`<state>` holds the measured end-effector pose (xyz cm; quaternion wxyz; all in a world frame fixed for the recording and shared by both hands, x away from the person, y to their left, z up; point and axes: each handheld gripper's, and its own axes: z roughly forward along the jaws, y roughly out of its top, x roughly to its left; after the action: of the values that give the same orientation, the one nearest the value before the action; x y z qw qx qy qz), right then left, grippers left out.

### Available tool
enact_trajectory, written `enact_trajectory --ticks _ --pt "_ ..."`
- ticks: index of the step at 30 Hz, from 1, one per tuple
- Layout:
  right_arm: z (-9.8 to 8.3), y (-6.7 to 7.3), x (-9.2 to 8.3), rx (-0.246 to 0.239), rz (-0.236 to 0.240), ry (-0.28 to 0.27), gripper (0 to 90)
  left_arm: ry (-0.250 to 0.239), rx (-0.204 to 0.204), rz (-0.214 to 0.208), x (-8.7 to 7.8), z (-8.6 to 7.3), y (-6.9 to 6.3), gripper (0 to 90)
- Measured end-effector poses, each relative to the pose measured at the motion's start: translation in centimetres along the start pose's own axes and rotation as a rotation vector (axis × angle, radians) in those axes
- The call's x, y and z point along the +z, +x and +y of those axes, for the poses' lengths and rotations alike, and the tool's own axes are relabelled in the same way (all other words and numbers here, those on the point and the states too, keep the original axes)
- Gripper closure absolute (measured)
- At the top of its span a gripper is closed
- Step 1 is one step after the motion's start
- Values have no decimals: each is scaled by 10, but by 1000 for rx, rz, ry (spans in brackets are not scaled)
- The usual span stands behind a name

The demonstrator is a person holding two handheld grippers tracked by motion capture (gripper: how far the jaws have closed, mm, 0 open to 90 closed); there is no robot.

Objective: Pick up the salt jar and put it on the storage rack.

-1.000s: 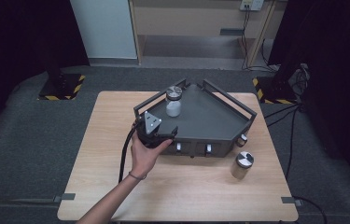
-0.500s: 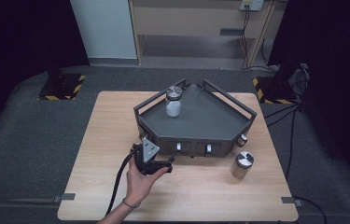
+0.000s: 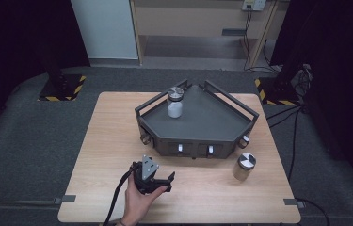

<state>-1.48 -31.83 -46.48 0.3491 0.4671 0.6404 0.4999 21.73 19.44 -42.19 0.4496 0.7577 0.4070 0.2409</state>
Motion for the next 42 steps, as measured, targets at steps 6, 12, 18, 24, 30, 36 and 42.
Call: enact_trajectory --ticks 6,12,18,24,30,36,42 --pt "0 0 0 -4 3 -1 50 39 -5 9 -5 -9 0 1" --pt "0 -1 0 -11 8 -2 50 67 -18 10 -6 -11 0 2" --pt "0 -1 -1 -31 9 -3 50 90 -22 9 -5 -12 -2 9" --pt "0 -1 -1 -31 -2 -1 51 94 -42 3 -8 -14 -4 15" --pt "0 0 -2 -35 -4 -1 50 94 -43 -3 -15 -17 -6 16" --pt "0 0 -2 -37 -13 -1 51 93 -58 10 -14 -18 -1 16" --pt "0 0 -1 -32 -32 2 51 97 -56 6 -13 -18 2 16"
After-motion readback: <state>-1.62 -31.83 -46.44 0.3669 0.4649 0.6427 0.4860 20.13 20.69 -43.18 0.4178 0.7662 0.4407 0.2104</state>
